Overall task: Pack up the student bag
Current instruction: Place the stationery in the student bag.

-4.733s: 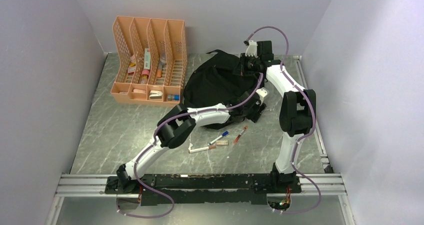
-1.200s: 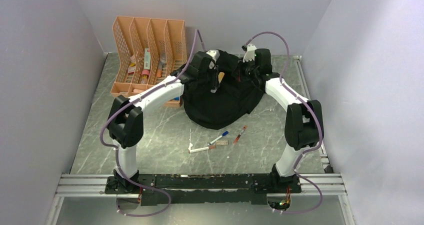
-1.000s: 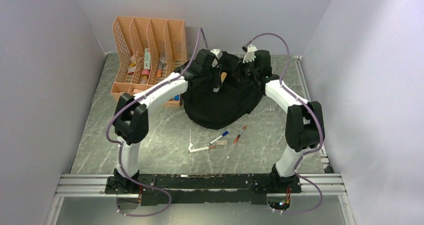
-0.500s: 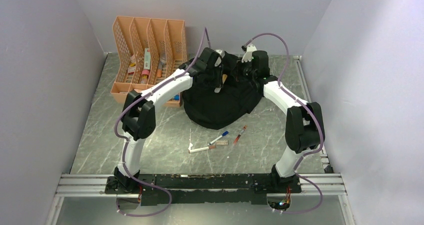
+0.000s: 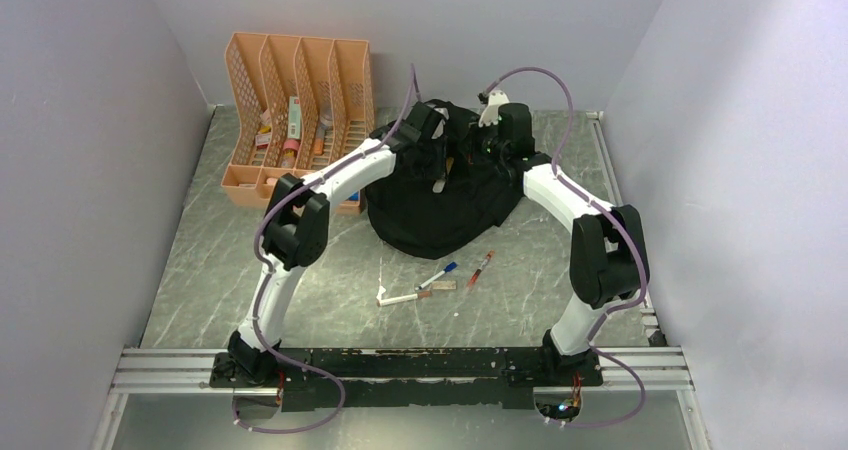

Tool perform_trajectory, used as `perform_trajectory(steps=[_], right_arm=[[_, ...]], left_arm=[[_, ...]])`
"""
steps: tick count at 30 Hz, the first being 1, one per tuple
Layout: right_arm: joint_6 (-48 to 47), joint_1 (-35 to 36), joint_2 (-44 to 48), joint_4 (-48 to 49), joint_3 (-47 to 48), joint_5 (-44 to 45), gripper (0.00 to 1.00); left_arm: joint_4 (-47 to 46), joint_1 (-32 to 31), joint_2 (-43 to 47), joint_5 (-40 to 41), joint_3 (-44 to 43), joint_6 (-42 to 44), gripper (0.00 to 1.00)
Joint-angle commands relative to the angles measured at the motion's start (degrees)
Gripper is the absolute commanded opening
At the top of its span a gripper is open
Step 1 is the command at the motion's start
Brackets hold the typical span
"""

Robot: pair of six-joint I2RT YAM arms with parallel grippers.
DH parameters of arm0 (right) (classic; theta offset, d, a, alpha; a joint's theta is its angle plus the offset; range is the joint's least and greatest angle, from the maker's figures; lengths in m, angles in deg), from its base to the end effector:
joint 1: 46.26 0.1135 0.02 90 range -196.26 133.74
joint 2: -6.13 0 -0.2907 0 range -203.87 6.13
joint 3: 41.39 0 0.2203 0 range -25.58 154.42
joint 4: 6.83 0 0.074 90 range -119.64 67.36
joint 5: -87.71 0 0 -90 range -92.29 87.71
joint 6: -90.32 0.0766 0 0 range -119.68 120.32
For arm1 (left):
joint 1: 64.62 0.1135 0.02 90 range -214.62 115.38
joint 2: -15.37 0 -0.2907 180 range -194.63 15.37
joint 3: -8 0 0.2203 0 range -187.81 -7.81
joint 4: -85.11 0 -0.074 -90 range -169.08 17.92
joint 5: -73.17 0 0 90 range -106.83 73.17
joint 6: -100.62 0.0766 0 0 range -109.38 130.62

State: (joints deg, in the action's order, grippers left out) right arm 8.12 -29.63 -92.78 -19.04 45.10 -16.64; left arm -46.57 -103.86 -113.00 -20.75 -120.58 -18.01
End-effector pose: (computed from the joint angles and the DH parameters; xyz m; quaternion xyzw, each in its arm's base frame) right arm 0.3921 0.1369 0.2915 -0.1315 0.8274 0.2161 0.5014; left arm 0.4003 -0.3337 0.2302 0.0985 0.9282 -0.2259 0.2786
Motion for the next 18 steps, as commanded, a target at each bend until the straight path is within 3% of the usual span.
perform_trajectory(steps=[1,6,11,18], right_arm=[[1.0,1.2,3.4,4.2,-1.0,-0.7,0.00],[1.6,2.5,3.7,4.7,-2.0,-0.9,0.00],[3.5,3.7,4.0,6.2,-3.7,-0.6,0.00],[8.3,3.9,4.8,8.1,-5.4,0.0,0.00]], left_arm=[[-0.8,1.5,-3.0,-3.7,-5.2,-3.8,0.05],[-5.4,2.8,-5.4,-7.2,-7.2,-8.3,0.05],[-12.0,3.2,-5.4,-5.6,-6.0,-12.2,0.05],[-27.6,3.4,-5.5,-3.7,-1.7,-19.6,0.05]])
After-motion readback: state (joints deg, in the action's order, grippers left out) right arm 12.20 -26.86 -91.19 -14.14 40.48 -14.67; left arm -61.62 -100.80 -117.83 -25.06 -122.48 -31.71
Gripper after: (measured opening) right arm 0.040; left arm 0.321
